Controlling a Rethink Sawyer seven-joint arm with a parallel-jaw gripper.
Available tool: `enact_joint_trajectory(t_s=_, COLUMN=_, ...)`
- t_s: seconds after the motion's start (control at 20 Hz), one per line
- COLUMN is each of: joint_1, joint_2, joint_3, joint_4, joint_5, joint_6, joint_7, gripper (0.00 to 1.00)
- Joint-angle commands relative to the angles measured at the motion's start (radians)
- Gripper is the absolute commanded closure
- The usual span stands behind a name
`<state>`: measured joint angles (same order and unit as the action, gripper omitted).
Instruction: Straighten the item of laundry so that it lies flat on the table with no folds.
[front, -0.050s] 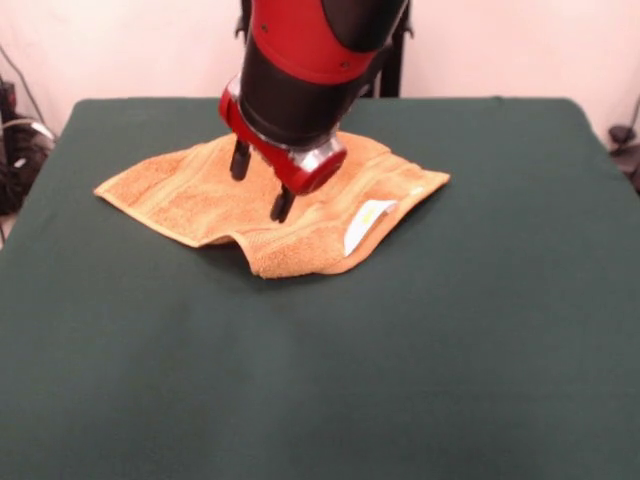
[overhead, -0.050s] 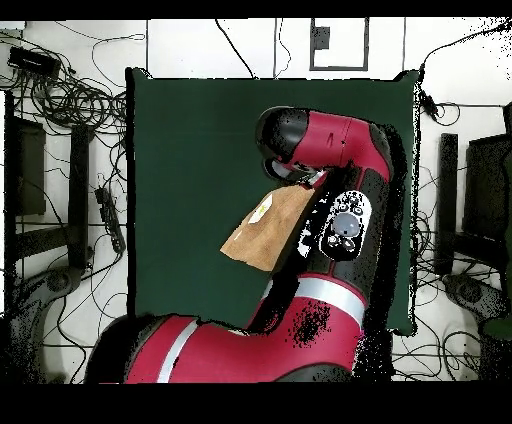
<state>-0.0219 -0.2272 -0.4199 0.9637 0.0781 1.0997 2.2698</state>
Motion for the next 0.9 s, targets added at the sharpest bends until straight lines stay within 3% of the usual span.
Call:
enact_joint_trajectory(t_s=0.05, joint_1=0.004, joint_2=0.135, joint_3=0.072, joint_4=-0.196, joint_5=0.072, joint_6=0.114, joint_7=0.264, gripper=0.0)
enact_joint_trajectory(t_s=0.3, joint_1=0.016, joint_2=0.204, joint_3=0.062, joint_4=-0.237, joint_5=0.108, joint_6=0.091, joint_7=0.321, gripper=0.0)
enact_joint_trajectory(t_s=0.75, joint_1=0.061, joint_2=0.325, joint_3=-0.015, joint_4=-0.23, joint_5=0.121, joint_6=0.239, joint_7=0.409, gripper=0.0)
enact_joint_trajectory(t_s=0.9, joint_1=0.05, joint_2=0.369, joint_3=-0.014, joint_4=-0.248, joint_5=0.112, joint_6=0.215, joint_7=0.401, gripper=0.0)
